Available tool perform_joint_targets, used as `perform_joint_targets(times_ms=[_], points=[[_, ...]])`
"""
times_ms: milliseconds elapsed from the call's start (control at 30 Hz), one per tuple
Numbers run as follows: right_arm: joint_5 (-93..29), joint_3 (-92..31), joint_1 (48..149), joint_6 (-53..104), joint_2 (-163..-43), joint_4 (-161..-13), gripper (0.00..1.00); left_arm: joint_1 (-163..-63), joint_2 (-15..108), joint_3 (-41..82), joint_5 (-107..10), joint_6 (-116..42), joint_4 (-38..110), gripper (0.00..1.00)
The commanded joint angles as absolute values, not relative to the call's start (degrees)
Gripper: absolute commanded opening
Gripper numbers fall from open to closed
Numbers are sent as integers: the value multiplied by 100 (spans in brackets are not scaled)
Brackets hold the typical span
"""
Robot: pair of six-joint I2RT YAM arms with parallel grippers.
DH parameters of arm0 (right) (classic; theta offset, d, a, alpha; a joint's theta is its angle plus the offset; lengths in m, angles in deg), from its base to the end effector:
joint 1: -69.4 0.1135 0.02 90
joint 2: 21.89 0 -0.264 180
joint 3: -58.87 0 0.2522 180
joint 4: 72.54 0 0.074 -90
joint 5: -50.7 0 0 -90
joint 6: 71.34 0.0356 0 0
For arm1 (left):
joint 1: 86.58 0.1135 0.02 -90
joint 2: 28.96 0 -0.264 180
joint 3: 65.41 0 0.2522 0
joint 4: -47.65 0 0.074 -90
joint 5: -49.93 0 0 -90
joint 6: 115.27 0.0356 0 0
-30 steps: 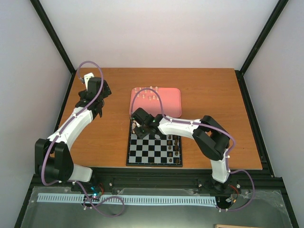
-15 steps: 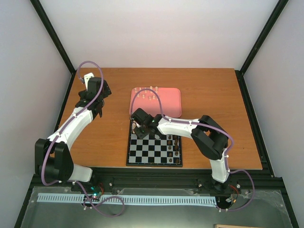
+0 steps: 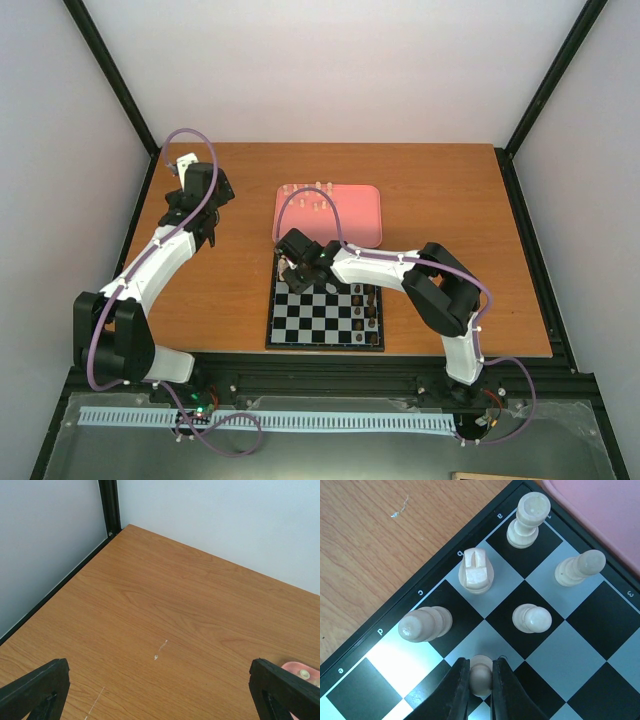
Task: Set up the chess pieces on the board
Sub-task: Place the chess piece on the chessboard.
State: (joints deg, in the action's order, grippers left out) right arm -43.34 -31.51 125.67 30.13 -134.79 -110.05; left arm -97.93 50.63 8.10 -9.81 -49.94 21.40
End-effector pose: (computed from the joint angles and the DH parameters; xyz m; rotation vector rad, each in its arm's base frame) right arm 0.2300 0.3399 0.1652 -0.9871 2.4606 0.3178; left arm 0.3090 -0.0437 0.2904 -0.5364 1.9844 0.1767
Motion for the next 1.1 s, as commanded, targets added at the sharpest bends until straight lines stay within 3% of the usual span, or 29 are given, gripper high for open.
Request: perform_joint_targets(times_ms=[0,300,800,1067], points=[[-4337,-3223,12574,3079,-13569,-10960,11,-9813,4973,1014,-969,-4936,2133,100],[-4388,-3354,12574,3044,-13667,-10981,12,-9818,4969,1014,-962,-4936,2133,100],[-4501,-3088,12583,3053,-13158,-10929,26,-9818,4951,1014,-968,-4941,2124,100],[-4526,-2611,12592,3063,-12198,-10976,46,-9818,4983,1023,-1013,-4952,2133,100]])
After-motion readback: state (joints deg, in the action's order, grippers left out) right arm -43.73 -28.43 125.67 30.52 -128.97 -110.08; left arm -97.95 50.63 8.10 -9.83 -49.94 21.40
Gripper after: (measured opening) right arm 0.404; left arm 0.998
